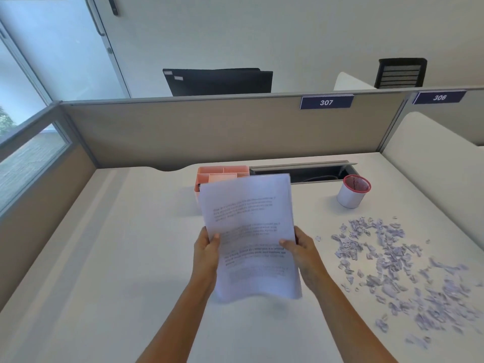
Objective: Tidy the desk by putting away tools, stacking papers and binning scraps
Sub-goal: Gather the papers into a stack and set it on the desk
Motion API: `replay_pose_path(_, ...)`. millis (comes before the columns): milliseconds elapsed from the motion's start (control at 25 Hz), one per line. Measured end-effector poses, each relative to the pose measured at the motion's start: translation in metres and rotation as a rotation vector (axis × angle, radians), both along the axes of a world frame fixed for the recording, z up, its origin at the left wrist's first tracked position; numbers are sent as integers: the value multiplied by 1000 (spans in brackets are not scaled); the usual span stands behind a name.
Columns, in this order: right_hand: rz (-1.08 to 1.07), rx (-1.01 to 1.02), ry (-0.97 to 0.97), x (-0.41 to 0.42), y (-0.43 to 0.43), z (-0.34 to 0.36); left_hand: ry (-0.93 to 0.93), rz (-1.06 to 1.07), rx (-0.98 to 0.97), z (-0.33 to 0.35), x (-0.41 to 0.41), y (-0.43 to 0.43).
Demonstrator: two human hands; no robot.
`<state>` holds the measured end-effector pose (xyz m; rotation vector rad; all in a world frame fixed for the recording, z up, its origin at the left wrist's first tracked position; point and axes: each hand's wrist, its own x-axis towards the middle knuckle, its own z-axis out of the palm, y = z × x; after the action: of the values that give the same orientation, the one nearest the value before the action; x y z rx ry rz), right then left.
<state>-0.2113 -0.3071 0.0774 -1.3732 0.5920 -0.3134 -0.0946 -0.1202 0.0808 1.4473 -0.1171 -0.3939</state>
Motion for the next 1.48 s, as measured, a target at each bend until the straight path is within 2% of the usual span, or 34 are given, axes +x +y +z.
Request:
replay_pose_path(200, -19, -101, -234, 26, -3, 56, -218, -23, -182, 68, 13, -1)
replay_pose_path(320, -22, -110, -293, 31, -4, 58, -269, -28, -201, 71, 11, 9)
replay_pose_path(520, -1, -61, -188, 23, -1, 9, -179, -31, -11, 19, 4, 25)
replay_pose_path(720, -10, 12, -130, 22, 3, -16, -188, -88, 111, -6, 7, 29)
replay_pose_path(960, 19, -13, -55, 31, 6, -32, -229, -123, 232, -20, 22, 28)
replay_pose_path(1120, -45, 2, -30, 39, 10, -30, -270, -89, 267, -18, 21, 22)
replay_pose_path(1240, -10, -39, -25, 40, 9, -29, -286, -11, 317, -11, 19, 19)
replay_pose_path(1360, 35, -91, -43, 38, 2, -23, -239, 13, 340, -10, 25, 21)
replay_pose_path(1480, 104, -72, -46, 35, -12, -9, -137, 23, 236, -2, 32, 22)
